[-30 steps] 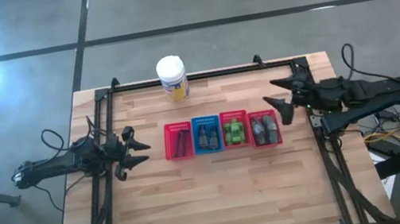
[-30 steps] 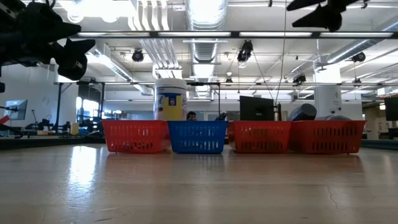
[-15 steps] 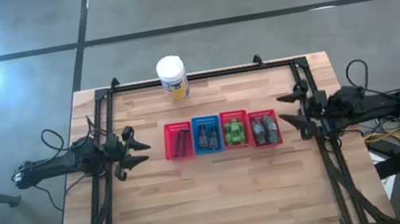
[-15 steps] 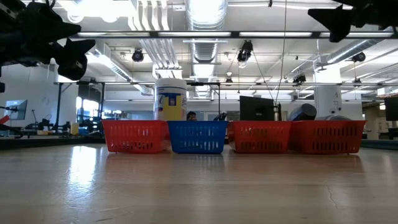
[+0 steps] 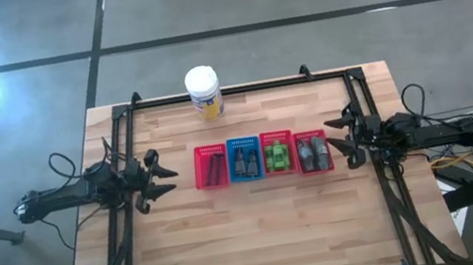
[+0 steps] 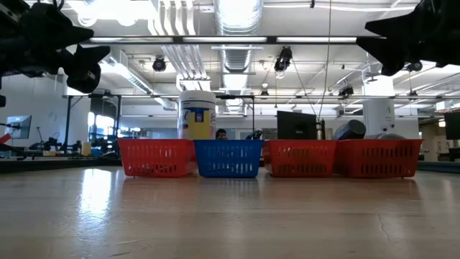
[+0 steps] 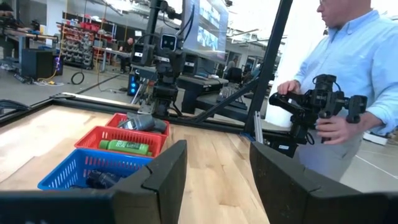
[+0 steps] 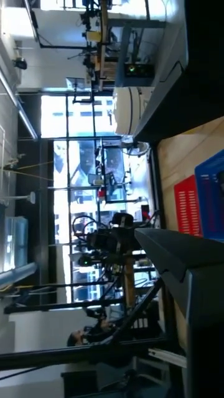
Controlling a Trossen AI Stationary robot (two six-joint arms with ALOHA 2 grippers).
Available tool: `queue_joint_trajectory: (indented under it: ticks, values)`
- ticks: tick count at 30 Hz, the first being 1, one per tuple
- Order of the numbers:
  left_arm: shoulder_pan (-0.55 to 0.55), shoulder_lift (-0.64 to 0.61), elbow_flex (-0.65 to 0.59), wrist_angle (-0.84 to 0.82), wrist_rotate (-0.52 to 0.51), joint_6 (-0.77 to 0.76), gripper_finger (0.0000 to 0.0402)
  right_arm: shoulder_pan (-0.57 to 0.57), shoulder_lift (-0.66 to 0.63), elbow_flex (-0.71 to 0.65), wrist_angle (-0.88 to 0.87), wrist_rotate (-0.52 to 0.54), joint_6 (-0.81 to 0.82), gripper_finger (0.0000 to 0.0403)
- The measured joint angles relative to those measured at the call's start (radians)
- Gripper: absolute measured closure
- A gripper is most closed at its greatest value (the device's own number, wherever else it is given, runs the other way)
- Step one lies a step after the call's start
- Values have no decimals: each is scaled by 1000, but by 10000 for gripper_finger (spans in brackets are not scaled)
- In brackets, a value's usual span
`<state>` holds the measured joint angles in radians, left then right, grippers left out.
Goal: Pick & Place Travel size toiletries
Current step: Return to Home Position
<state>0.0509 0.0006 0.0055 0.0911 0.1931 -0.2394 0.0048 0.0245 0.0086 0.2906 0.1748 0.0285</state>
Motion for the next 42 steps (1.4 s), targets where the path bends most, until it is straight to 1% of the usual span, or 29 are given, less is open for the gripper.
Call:
queue_joint_trajectory:
  ticks: [5,8,14,20,23,26,36,42]
  values:
    - [0,0,0,-3,0,0,220,-1,-24,0,-74,0,-43,178]
    - [0,0,0,-4,0,0,220,-1,-24,0,-139,0,-38,179]
    - [0,0,0,-4,0,0,220,-1,-24,0,-253,0,17,164]
    - [0,0,0,-3,0,0,220,-1,-24,0,-254,0,-116,142]
    - [0,0,0,-3,0,0,221,-1,-24,0,-254,0,-138,132]
    - [0,0,0,-3,0,0,220,-1,-24,0,-254,0,-104,123]
    - [0,0,0,-3,0,0,221,-1,-22,0,-254,0,79,92]
    - [0,0,0,-3,0,0,221,-1,-22,0,-253,1,72,73]
